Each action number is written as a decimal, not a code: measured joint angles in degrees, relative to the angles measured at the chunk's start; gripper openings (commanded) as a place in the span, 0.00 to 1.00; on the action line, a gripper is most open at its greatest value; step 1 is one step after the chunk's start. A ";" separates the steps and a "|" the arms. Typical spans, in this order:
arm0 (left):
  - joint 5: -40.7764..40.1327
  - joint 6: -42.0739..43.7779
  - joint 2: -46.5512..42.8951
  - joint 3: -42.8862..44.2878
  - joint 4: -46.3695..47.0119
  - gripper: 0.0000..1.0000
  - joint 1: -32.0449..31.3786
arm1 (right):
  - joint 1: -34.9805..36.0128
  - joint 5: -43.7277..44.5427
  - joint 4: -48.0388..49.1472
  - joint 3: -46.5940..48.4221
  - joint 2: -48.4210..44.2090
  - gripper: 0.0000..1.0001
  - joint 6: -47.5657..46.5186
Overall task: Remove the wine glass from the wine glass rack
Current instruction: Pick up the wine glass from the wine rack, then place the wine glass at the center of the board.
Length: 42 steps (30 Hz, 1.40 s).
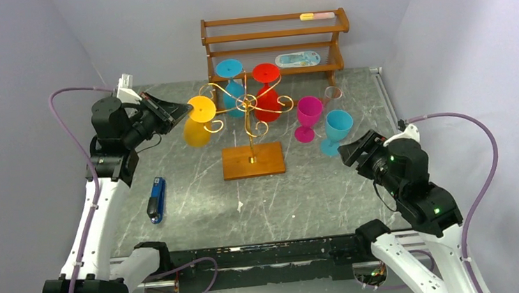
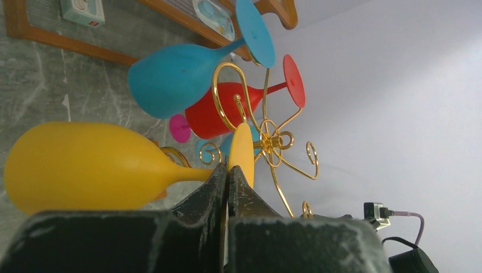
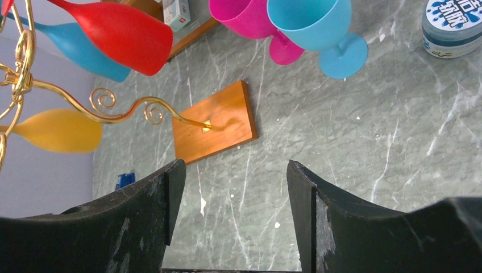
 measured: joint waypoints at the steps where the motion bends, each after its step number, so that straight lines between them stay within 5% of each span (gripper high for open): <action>1: -0.35 0.11 -0.13 0.02 -0.20 0.05 0.00 | 0.00 -0.11 0.02 0.00 0.13 0.69 -0.02; 17: -21.73 10.47 -3.56 14.08 -17.49 0.05 0.09 | 0.00 -0.33 0.04 0.00 2.12 0.69 -1.27; 23: -28.17 15.67 -6.78 10.64 -20.59 0.05 -0.55 | 0.00 -0.70 0.33 -0.02 3.26 0.69 -1.62; 36: -11.30 17.92 -5.79 -8.41 -19.82 0.05 -4.26 | 0.00 -7.93 5.22 -2.73 0.92 0.75 -2.32; 42: -2.69 16.22 -8.33 -13.38 -11.23 0.05 -7.15 | 0.00 -12.33 8.68 -4.07 -1.33 0.79 -2.29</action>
